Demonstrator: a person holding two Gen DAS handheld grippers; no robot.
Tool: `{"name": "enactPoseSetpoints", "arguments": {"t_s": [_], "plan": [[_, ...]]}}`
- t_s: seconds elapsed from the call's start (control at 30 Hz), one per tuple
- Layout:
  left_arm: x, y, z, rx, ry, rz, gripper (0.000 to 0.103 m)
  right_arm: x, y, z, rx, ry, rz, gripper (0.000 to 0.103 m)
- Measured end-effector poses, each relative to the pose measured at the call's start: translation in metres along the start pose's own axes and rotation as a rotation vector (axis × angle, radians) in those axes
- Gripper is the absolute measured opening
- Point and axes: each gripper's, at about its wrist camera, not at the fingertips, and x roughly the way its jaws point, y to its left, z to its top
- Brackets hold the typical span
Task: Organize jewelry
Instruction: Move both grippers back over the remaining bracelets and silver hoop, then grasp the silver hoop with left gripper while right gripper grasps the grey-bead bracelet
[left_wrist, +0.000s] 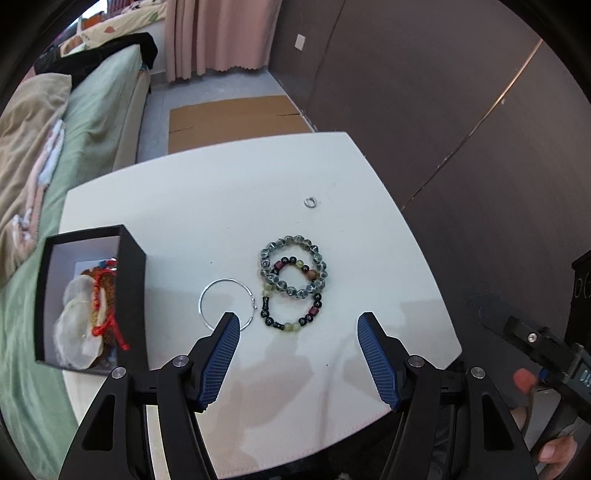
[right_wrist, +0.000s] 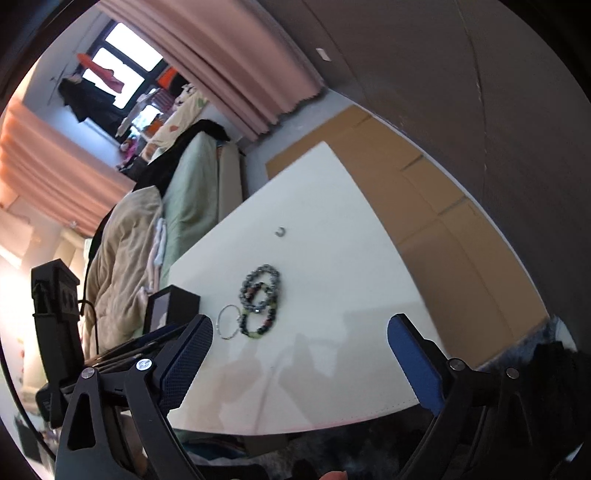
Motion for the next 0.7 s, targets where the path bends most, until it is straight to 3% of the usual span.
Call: {"name": "enactPoseSetpoints", "arguments": {"t_s": [0.23,0.33,0.57,0.63,0.7], "plan": [[0.037,0.008,0.004,-0.007,0.039,0.021,0.067,0.014,-0.012,0.0,0.038,0.014,0.029,0.096],[0.049,0.011,0.008,-0.013,0.057,0.037,0.056,0.02,-0.012,-0.001,0.042,0.022,0.05,0.096],[0.07,0.016,0.008,-0.005,0.071,0.075,0.048,0.027,-0.017,0.003,0.068,0.003,0.018,0.096],[0.071,0.017,0.009,0.007,0.06,0.086,0.033,0.03,-0.02,0.005,0.083,0.007,0.009,0.096],[0.072,0.02,0.011,0.004,0.065,0.088,0.007,0.032,-0.022,0.006,0.094,0.007,0.001,0.096]]}}
